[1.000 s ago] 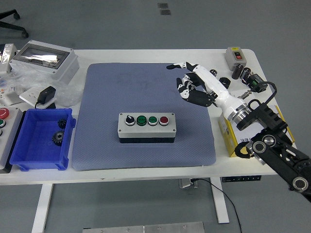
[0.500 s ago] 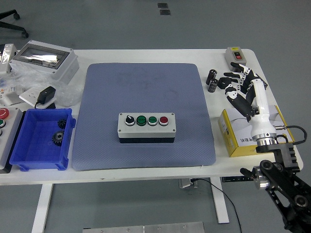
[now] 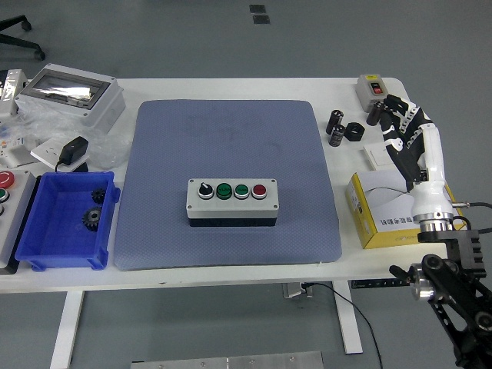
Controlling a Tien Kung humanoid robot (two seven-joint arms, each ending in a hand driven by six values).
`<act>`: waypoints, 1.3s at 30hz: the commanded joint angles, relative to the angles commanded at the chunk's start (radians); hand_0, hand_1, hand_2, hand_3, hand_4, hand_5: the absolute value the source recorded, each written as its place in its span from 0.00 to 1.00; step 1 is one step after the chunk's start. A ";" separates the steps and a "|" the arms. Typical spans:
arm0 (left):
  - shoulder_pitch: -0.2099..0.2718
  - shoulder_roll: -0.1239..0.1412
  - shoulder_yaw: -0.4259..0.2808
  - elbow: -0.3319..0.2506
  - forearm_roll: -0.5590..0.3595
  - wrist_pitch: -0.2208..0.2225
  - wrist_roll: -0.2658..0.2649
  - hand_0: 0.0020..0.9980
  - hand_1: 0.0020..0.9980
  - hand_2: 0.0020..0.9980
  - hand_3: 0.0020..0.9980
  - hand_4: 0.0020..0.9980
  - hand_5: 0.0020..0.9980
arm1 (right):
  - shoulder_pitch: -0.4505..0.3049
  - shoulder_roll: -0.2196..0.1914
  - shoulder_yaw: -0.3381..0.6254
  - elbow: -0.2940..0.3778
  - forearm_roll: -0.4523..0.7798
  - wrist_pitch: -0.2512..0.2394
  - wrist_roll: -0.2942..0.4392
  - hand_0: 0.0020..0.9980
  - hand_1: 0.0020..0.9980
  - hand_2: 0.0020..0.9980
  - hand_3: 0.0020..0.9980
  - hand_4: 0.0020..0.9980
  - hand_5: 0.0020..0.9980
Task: Pick up the button,place it on the desk,press the button,press the button
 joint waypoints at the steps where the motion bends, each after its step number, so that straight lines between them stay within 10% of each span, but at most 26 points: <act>1: 0.001 -0.002 0.002 0.000 -0.003 0.000 0.001 0.68 0.55 0.50 0.56 0.25 0.00 | 0.001 0.002 -0.001 0.004 -0.009 -0.001 -0.005 0.80 0.75 0.78 0.75 0.73 0.57; 39: -0.005 -0.008 0.026 0.006 -0.039 0.013 -0.007 0.67 0.55 0.50 0.56 0.28 0.00 | 0.012 0.004 0.031 0.019 -0.011 -0.015 -0.010 0.79 0.73 0.75 0.72 0.72 0.60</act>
